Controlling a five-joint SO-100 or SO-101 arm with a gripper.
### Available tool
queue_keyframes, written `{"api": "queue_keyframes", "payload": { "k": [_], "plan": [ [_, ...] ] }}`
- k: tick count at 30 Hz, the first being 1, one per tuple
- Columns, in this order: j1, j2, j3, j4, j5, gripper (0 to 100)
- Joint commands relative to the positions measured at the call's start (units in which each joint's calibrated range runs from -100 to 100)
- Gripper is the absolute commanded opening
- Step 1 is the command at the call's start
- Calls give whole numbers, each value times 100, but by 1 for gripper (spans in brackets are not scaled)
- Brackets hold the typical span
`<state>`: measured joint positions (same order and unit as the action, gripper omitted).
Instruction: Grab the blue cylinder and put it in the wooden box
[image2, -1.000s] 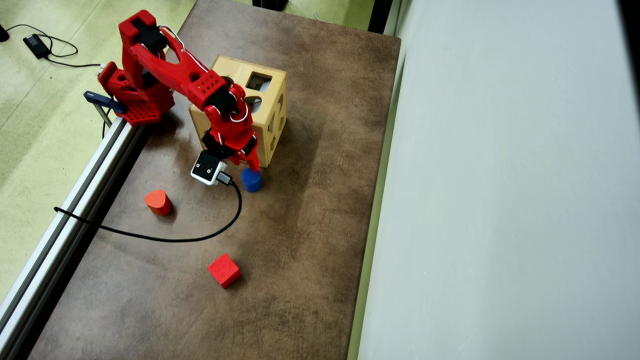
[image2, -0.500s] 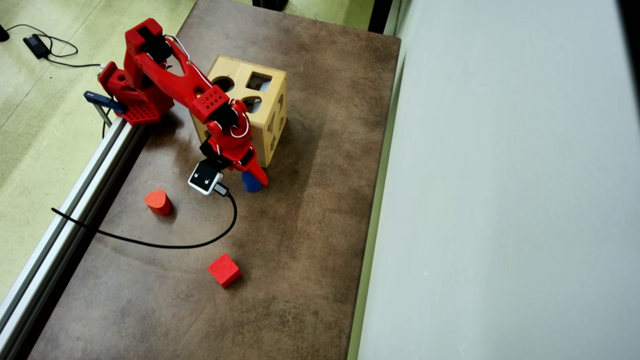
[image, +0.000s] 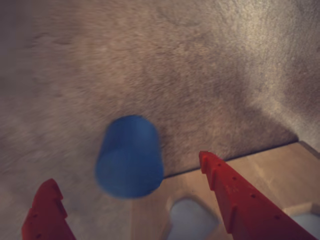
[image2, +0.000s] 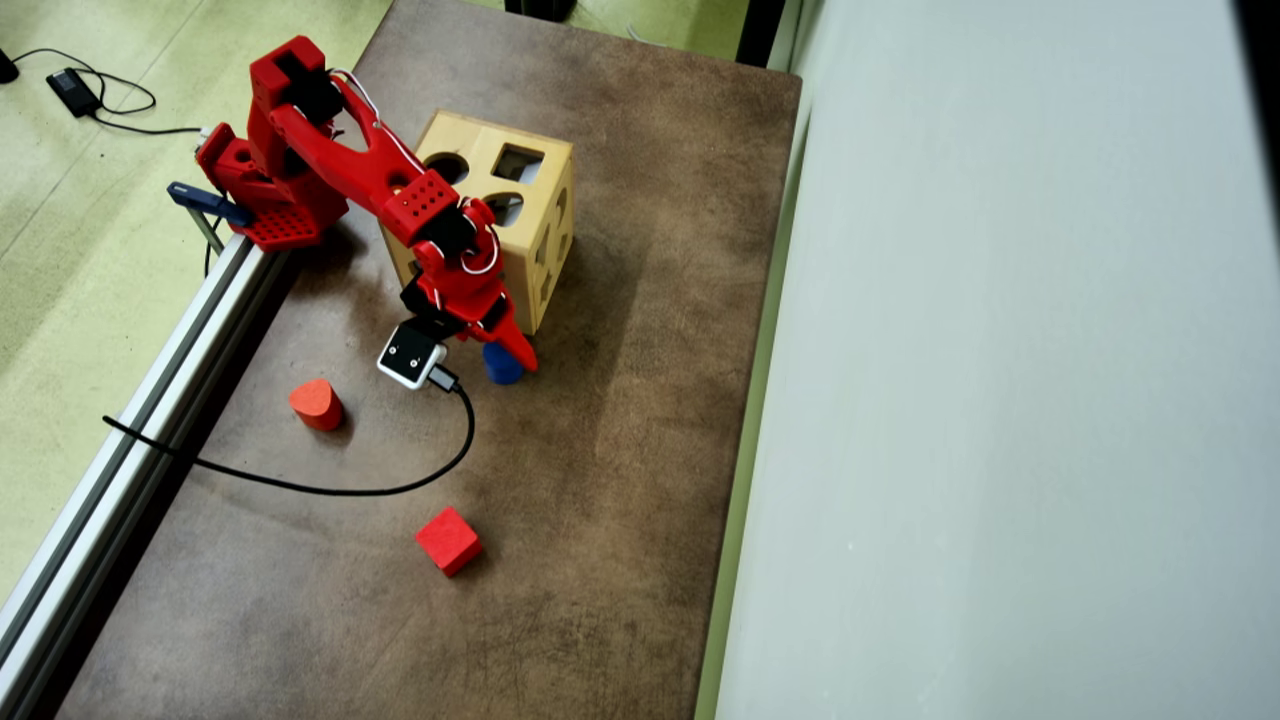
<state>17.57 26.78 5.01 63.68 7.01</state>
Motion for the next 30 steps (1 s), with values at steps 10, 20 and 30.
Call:
{"api": "queue_keyframes", "payload": {
  "k": [10, 20, 30],
  "plan": [
    [-48, 630, -957, -485, 20, 42],
    [-323, 774, -948, -461, 5, 42],
    [-338, 783, -868, -445, -29, 41]
  ]
}}
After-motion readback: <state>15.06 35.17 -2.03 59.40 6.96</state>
